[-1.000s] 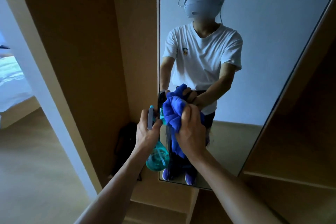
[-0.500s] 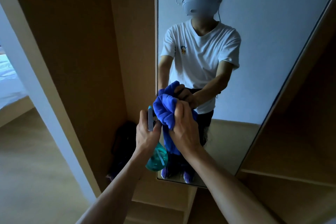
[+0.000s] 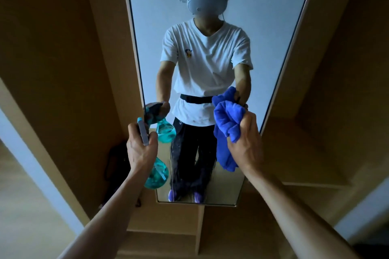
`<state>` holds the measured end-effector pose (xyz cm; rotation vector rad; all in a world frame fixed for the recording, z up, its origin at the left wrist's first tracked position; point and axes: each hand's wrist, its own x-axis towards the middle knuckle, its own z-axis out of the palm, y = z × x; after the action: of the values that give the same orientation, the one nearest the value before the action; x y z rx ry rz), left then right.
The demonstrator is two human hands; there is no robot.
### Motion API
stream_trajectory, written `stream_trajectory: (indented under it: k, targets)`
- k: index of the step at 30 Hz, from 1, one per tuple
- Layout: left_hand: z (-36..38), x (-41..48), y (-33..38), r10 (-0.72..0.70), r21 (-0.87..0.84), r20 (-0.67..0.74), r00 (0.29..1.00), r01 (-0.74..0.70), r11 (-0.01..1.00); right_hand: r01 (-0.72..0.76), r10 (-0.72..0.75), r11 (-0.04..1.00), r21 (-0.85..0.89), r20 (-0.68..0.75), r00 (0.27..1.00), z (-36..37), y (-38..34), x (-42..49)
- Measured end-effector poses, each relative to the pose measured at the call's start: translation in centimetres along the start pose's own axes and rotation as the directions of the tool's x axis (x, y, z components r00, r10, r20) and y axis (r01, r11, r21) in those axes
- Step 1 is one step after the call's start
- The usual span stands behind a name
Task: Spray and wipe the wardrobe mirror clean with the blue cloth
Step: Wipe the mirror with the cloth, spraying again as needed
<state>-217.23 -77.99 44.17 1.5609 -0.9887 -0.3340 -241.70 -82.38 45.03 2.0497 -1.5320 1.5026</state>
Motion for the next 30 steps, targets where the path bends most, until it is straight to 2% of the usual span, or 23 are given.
stream_trajectory:
  k: [4,9,20,25,30]
  targets:
    - [0.0,-0.4,0.0,0.022,-0.01,-0.007,1.0,-0.022,1.0,-0.086,0.085,0.996,0.028,0.049,0.995,-1.8,3.0,0.5]
    - [0.2,-0.6,0.1,0.011,-0.016,0.009,1.0,-0.011,1.0,-0.077,0.072,0.996,-0.042,-0.101,0.992,-3.9,4.4,0.0]
    - [-0.9,0.3,-0.4,0.002,-0.028,0.093,0.996,0.001,1.0,-0.213,0.213,0.977,0.009,-0.105,0.971,-3.5,3.2,-0.2]
    - [-1.4,0.5,-0.5,0.0,-0.033,0.122,0.993,0.004,0.999,-0.191,0.192,0.978,0.077,-0.005,0.981,-1.3,0.8,0.0]
    - [-2.4,0.6,-0.8,-0.011,-0.031,0.178,0.984,0.017,0.999,-0.041,0.041,0.998,-0.042,0.01,0.999,1.7,-3.3,-0.8]
